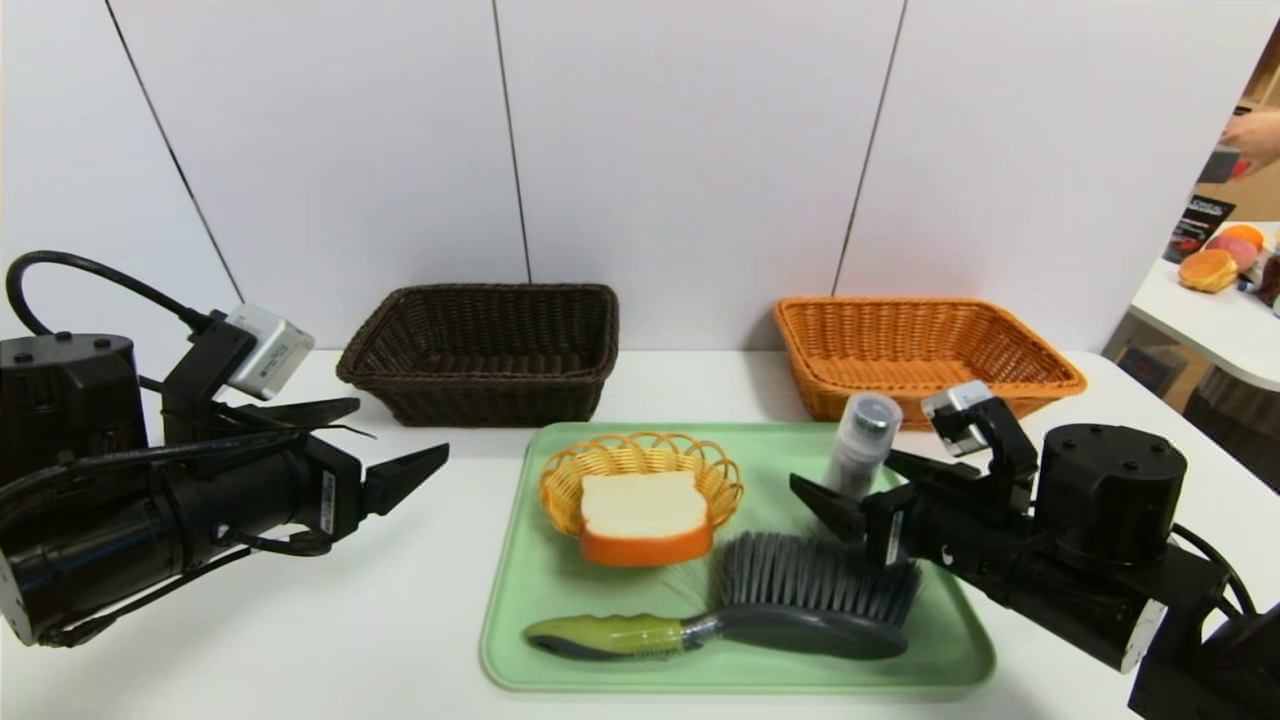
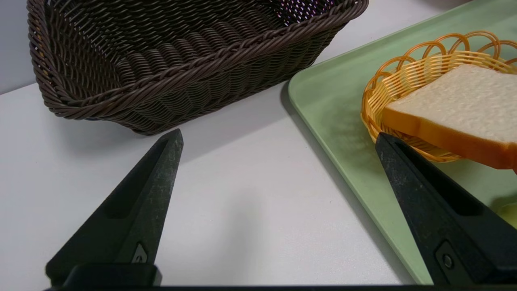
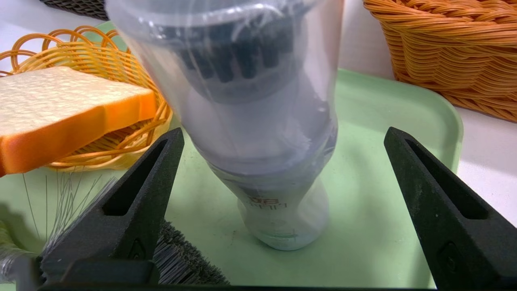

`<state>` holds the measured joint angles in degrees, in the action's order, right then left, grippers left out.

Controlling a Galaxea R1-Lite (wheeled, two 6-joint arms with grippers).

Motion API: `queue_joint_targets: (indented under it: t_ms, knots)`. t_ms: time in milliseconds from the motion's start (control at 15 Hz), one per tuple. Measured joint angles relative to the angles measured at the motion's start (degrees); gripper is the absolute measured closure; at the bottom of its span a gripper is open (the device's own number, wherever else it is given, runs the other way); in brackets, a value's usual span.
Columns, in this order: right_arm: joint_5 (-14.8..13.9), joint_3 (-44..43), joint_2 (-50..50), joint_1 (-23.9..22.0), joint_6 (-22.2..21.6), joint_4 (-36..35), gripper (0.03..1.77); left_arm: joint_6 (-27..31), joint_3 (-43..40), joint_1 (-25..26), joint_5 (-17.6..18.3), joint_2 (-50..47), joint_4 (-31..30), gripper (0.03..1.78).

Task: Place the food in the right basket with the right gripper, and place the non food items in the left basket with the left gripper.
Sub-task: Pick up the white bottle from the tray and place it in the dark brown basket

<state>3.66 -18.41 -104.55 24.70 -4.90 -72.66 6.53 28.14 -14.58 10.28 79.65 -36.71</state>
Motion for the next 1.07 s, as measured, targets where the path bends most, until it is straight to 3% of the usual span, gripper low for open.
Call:
queue_joint_targets:
  t_ms: [200,400,667,733,1067]
  knots:
    - [0.0,0.0,-0.2,0.4,0.1,0.0,0.1,-0.1,0.0,0.0,-0.3,0.0,0.0,0.12]
    - [0.0,0.0,-0.2,0.6,0.0,-0.1,0.62,-0.1,0.0,0.0,-0.7,0.2,0.0,0.12]
    - [-0.1,0.0,-0.2,0.6,0.0,-0.2,1.06,-0.1,0.0,0.0,-0.7,0.3,0.0,0.12]
    - [-0.1,-0.1,-0.2,0.6,0.0,-0.6,1.28,-0.1,0.0,0.0,-0.7,0.3,0.0,0.12]
    - [-0.1,0.6,0.0,1.3,-0.1,-3.1,1.28,-0.1,-0.2,0.0,-0.7,0.3,0.0,0.12]
